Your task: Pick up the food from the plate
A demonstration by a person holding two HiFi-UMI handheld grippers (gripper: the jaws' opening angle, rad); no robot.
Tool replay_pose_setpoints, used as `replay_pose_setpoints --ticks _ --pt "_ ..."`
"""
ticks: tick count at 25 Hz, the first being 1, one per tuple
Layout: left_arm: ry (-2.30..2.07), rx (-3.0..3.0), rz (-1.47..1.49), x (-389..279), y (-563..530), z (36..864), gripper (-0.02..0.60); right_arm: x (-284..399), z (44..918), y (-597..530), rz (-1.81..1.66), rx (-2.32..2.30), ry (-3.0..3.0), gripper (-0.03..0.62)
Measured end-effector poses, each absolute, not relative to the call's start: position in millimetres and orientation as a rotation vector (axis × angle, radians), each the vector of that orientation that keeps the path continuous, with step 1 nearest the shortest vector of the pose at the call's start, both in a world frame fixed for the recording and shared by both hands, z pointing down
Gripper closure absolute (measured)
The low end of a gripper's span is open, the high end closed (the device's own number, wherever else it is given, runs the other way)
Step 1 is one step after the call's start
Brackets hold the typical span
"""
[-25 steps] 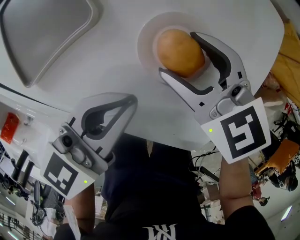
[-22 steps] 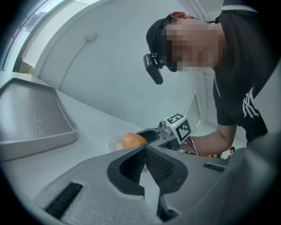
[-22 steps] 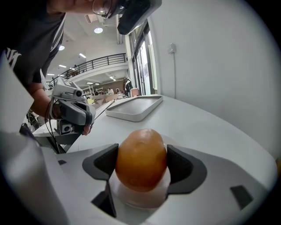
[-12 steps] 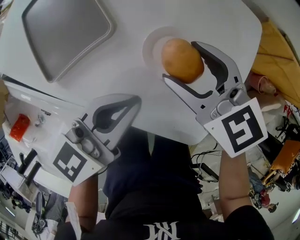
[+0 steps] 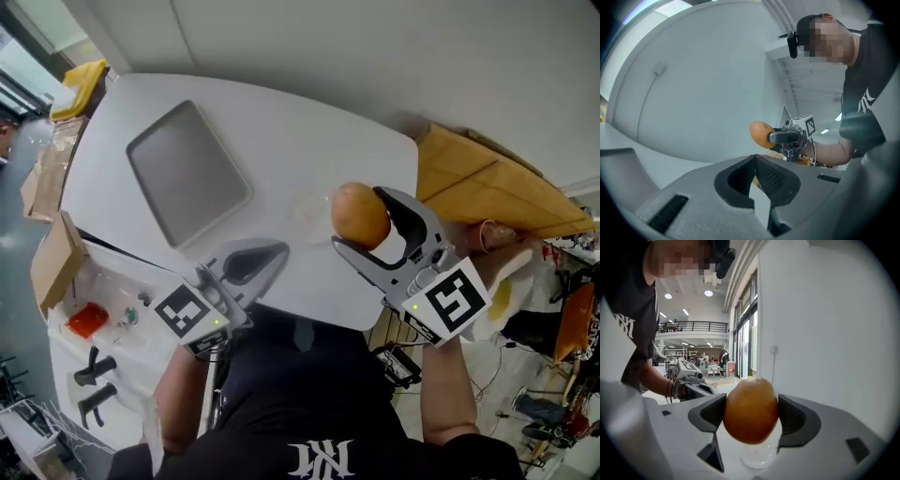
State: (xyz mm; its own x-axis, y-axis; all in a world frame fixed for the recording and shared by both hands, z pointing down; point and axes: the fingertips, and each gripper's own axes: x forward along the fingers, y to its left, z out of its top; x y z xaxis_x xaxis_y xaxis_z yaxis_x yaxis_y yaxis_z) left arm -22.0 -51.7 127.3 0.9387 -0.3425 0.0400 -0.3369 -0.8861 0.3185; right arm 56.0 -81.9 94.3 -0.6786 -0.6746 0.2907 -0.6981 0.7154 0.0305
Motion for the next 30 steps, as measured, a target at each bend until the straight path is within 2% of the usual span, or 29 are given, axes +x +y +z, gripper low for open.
replay_pose_setpoints --ticks 5,9,16,21,26,30 --pt "-0.462 2.859 0.058 -14 -21 68 0.577 69 18 -20 0.115 1.141 -2.78 0.252" --pt "-0.43 2.941 -0.064 0 13 12 0.577 94 -26 30 0.07 1.203 -2.893 0.252" --pt "-0.481 2.956 0.016 5 84 5 0.577 142 -73 131 0.039 1.291 -3.112 0.252" --pt "-0.412 2.932 -0.028 32 136 -9 0.577 186 -72 175 0.188 1.274 -3.274 0.252" --pt "-0.313 2.929 0.128 62 176 20 0.577 184 -44 188 0.294 1.152 -3.327 0.252" --pt "-0.312 2.958 0.058 71 190 -5 0.577 187 -45 200 0.365 1.023 -3.421 0.252"
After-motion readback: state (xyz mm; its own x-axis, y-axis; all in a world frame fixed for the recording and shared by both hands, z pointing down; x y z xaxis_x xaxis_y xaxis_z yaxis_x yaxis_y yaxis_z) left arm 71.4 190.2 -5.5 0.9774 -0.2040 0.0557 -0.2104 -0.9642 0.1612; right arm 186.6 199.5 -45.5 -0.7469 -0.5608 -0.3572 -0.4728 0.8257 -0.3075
